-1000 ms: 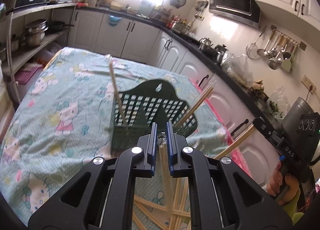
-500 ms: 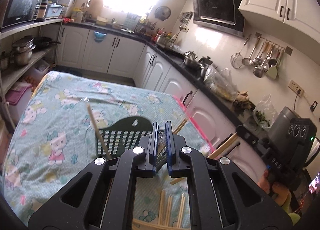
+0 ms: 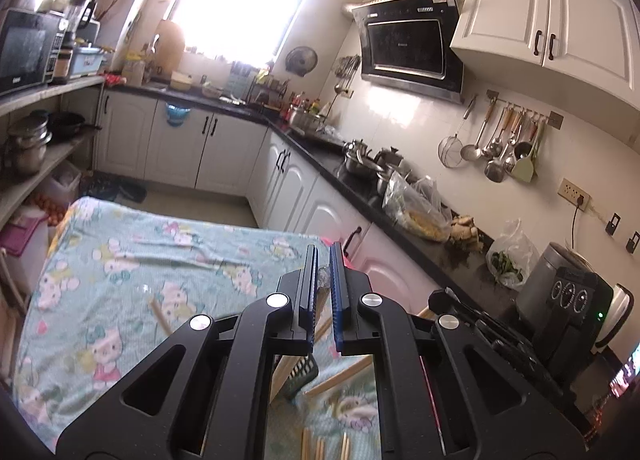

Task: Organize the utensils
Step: 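Lower both chopsticks into the green basket slots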

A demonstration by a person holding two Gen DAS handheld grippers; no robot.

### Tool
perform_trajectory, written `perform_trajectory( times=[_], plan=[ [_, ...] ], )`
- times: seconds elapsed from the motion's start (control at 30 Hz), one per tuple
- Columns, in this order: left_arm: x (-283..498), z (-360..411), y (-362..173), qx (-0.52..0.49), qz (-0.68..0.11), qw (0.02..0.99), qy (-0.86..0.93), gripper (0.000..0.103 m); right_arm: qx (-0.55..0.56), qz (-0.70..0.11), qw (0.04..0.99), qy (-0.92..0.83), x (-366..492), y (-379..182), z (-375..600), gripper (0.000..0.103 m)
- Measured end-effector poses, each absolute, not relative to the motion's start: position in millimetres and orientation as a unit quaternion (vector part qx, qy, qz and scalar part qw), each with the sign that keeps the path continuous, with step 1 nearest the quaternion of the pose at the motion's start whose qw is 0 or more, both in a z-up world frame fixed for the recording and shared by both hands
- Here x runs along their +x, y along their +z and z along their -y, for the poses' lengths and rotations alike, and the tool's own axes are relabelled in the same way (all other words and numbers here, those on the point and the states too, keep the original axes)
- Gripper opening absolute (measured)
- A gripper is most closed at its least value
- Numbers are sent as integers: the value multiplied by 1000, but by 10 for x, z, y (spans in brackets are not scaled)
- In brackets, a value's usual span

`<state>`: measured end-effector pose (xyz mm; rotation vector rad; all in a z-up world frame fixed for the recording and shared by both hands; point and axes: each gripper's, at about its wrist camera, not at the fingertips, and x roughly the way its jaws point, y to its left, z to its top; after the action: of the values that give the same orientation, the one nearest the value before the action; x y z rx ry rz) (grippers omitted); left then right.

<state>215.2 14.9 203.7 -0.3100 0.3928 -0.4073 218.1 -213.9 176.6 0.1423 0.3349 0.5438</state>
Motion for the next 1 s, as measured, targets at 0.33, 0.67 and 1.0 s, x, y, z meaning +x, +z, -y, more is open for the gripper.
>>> perform_trajectory(
  times=[0.33, 0.67, 1.0],
  plan=[
    [2485, -125, 2115, -154, -192, 952, -183, 3, 74, -138, 952, 264, 2393, 2005, 2048, 5],
    [2774, -103, 1786, -154, -220, 947, -176, 3, 70, -159, 953, 248, 2715, 1867, 1958, 5],
    [2941, -137, 1356, -165, -254, 936, -181, 3, 81, -197, 946, 243, 2878, 1449, 1892, 5]
  ],
)
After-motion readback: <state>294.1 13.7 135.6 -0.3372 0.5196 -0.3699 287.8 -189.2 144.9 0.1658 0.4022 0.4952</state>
